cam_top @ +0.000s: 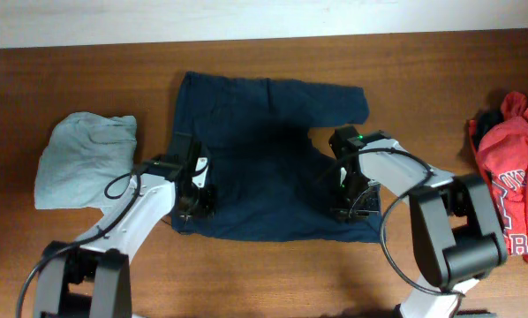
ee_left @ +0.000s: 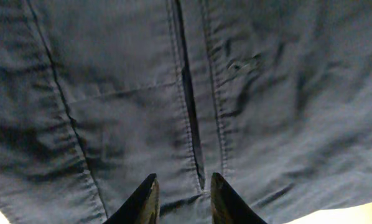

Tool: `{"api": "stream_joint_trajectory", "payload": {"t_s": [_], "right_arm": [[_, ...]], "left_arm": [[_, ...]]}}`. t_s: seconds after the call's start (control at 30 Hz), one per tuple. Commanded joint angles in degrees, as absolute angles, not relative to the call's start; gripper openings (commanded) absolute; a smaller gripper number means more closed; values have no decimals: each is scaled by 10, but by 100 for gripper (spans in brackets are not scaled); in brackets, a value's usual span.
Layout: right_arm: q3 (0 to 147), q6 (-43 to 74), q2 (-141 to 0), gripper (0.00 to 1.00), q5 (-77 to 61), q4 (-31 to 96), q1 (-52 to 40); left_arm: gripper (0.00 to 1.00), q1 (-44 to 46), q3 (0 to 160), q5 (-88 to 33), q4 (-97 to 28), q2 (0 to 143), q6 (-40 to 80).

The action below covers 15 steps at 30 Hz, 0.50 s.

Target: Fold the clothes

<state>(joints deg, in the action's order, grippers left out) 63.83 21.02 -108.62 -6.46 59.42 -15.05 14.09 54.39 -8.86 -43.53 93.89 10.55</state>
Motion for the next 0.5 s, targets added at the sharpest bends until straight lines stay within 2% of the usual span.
{"api": "stream_joint_trajectory", "payload": {"t_s": [0.0, 0.07, 0.13, 0.33, 0.47], "right_arm": [[631, 215, -1101, 19, -71, 594, -152], [626, 216, -1101, 16, -71, 598, -147], [621, 216, -1101, 13, -71, 606, -140], [580, 230, -1101, 5, -86, 633, -98], [537, 230, -1096, 4, -123, 627, -76]], "left_arm": [[22, 139, 536, -99, -449, 963, 114], [14, 139, 535, -100, -457, 971, 114], [1, 139, 533, -107, -462, 975, 114], [1, 139, 510, -108, -481, 976, 165], [1, 139, 500, -116, -509, 976, 173]]}}
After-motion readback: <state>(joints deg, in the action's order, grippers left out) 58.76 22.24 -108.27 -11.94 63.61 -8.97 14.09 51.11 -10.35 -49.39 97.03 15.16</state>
